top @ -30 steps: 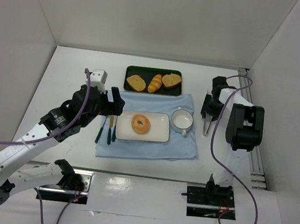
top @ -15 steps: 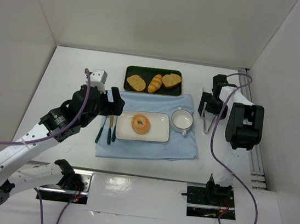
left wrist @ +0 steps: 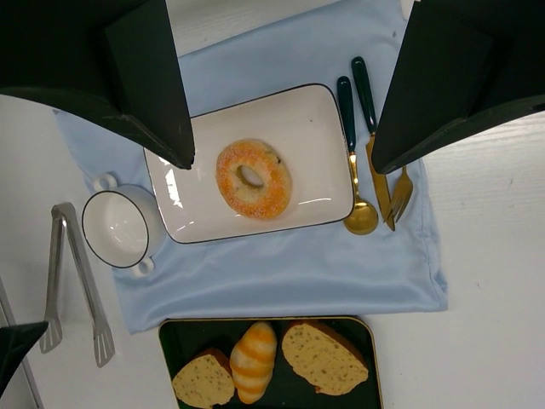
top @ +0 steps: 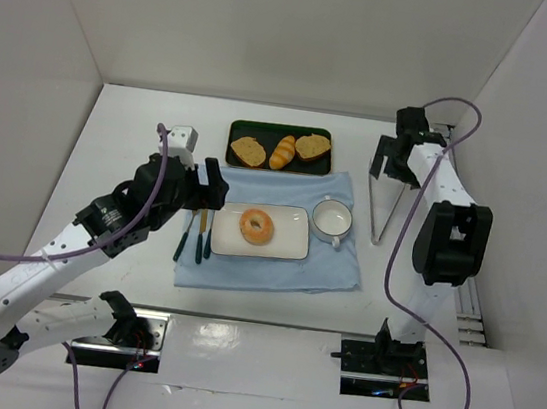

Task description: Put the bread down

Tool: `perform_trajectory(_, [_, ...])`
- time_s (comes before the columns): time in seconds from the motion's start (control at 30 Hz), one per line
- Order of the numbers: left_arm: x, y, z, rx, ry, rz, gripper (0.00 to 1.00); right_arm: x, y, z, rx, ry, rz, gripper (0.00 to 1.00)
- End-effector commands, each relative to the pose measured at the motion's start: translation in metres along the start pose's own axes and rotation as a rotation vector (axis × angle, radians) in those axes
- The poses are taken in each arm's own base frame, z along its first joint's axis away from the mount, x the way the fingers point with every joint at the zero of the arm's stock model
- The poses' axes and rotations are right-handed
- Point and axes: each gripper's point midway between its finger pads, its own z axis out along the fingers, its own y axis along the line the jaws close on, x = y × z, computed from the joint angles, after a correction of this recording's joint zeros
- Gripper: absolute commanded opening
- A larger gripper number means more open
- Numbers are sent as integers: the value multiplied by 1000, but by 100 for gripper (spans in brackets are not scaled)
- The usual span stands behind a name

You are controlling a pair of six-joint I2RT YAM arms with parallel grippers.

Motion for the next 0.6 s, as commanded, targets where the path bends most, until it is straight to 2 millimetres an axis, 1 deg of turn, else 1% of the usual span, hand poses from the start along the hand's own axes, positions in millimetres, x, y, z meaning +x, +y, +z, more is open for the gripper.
perform_trajectory(0.0, [-27, -9, -5, 27, -67, -2, 99, -57, 14, -72, -33, -219, 33, 100])
perform_trajectory(0.07, [-24, -10, -2, 31, -56, 2, 99, -62, 25, -83, -61, -233, 35, 100])
perform_trajectory(0.1, [-28, -13, -1, 35, -63, -2, 99, -66, 38, -93, -85, -257, 19, 100])
perform_trajectory(0.13, [-28, -13, -1, 35, -63, -2, 99, -65, 43, -94, -86, -260, 8, 100])
perform_trajectory(0.17, [-29, -14, 1, 34, -61, 9, 99, -67, 45, -103, -79, -278, 12, 100])
perform_trajectory(0.2, [-27, -14, 4, 30, -53, 12, 99, -65, 54, -109, -93, -280, -6, 100])
perform_trajectory(0.27, [-30, -17, 2, 42, -57, 9, 99, -66, 60, -123, -107, -307, -4, 100])
perform_trajectory(0.3, [-30, -16, 2, 42, -57, 18, 99, -57, 71, -127, -125, -304, -21, 100])
perform_trajectory(0.33, [-34, -18, 1, 46, -64, 15, 99, -55, 73, -139, -142, -321, -16, 100])
perform_trajectory(0.37, [-34, -18, 1, 46, -64, 15, 99, -53, 76, -145, -149, -338, -22, 100])
perform_trajectory(0.4, [-34, -18, 1, 46, -64, 15, 99, -39, 84, -147, -157, -326, -40, 100])
perform_trajectory(0.43, [-31, -16, 0, 41, -56, 19, 99, -35, 87, -154, -174, -338, -38, 100])
perform_trajectory(0.47, [-33, -16, -2, 45, -63, 15, 99, -31, 84, -169, -186, -367, -23, 100])
perform_trajectory(0.5, [-27, -14, -1, 37, -47, 22, 99, -27, 85, -174, -189, -379, -19, 100])
perform_trajectory(0.53, [-27, -14, -1, 36, -47, 23, 99, -12, 89, -172, -196, -359, -38, 100])
perform_trajectory(0.57, [-27, -13, -3, 36, -47, 23, 99, -7, 85, -184, -212, -378, -36, 100])
